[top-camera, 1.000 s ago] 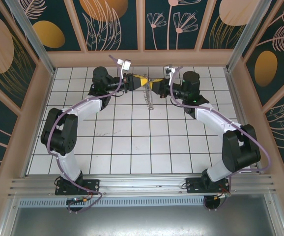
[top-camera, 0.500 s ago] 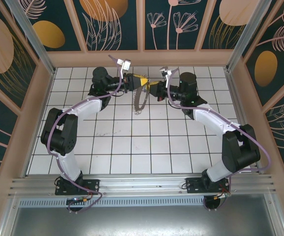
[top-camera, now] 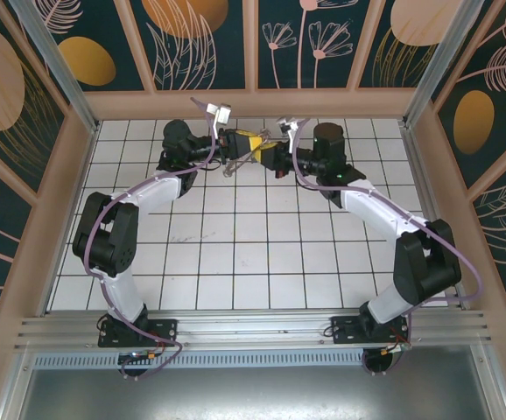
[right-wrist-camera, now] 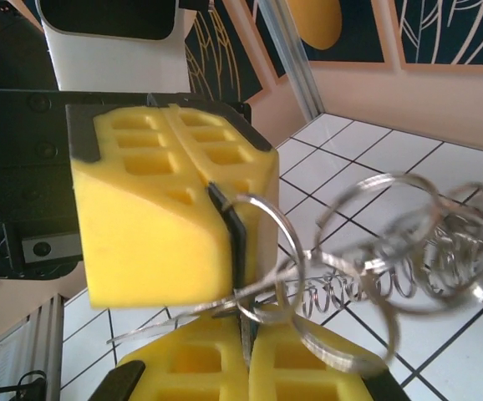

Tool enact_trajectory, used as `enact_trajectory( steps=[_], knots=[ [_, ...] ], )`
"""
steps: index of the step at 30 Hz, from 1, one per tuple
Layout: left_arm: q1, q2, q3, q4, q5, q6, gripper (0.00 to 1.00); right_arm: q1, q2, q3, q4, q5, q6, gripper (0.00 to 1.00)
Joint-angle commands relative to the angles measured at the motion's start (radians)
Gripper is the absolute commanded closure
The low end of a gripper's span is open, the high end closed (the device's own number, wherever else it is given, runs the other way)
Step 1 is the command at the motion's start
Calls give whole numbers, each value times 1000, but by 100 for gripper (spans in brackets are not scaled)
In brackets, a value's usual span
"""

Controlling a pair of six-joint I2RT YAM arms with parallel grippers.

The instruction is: Put the keys on the keyring

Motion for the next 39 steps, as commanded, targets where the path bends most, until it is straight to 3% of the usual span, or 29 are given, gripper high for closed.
enact_trajectory(
  steps=[1, 2, 6, 11, 16, 25, 39],
  knots=[
    [-16, -20, -9, 65, 15, -16, 100, 21, 16, 63, -17, -56, -38, 100],
    [-16, -19, -9, 65, 13, -15, 100, 20, 10, 60, -36, -64, -54, 100],
    [-16, -20, -9, 65, 15, -15, 100, -13, -54, -6, -88, -106, -86, 71],
    [-16, -24, -13, 75, 18, -17, 100, -139, -198, -189, 11, -174, 7, 61],
    [-16, -26, -20, 79, 16, -23, 100, -222, -274, -286, 213, -184, 179, 61],
    [-16, -18, -20, 96, 17, -38, 100, -217, -202, -267, 538, -110, 515, 64],
    [-16, -13, -22, 128, 23, -66, 100, -132, -69, -187, 656, -118, 615, 65]
  ],
)
